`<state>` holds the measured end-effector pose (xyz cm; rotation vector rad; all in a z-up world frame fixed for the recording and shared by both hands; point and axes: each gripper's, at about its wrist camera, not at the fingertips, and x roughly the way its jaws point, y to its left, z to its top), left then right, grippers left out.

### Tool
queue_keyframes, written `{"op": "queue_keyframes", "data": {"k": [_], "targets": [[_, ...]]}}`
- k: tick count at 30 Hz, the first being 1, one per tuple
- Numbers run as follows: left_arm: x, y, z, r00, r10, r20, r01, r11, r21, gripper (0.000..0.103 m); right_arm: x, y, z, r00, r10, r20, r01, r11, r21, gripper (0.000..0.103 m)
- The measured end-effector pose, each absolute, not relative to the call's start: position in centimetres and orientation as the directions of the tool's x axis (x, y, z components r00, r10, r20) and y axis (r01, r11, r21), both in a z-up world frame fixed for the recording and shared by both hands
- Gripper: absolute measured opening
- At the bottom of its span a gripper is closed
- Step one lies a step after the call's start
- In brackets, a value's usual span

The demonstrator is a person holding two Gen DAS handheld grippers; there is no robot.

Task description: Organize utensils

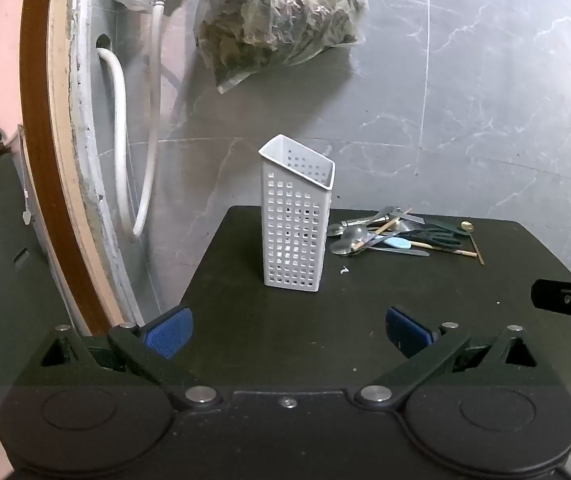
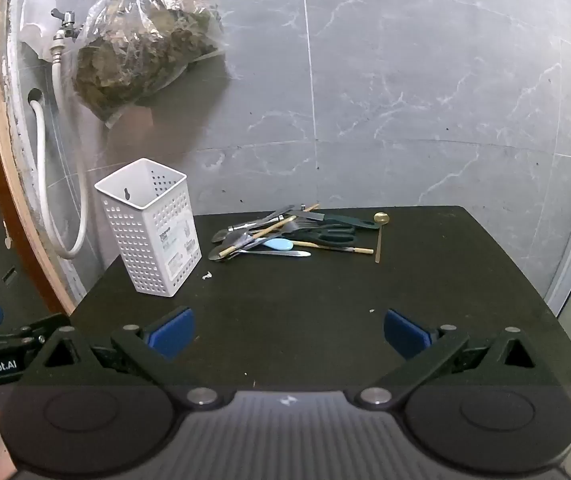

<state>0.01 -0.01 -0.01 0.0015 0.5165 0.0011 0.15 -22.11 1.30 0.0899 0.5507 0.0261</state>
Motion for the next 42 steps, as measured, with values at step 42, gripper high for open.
{"op": "queue_keyframes", "data": {"k": [42], "targets": [[0.17,-0.27,0.39,0.864,0.0,-0.504,-0.001,1.0,-0.003,0.102,0.66,-21.74,1.39,0.846,0.051,-0.531,0.001,0.995,0.098,0.103]]}}
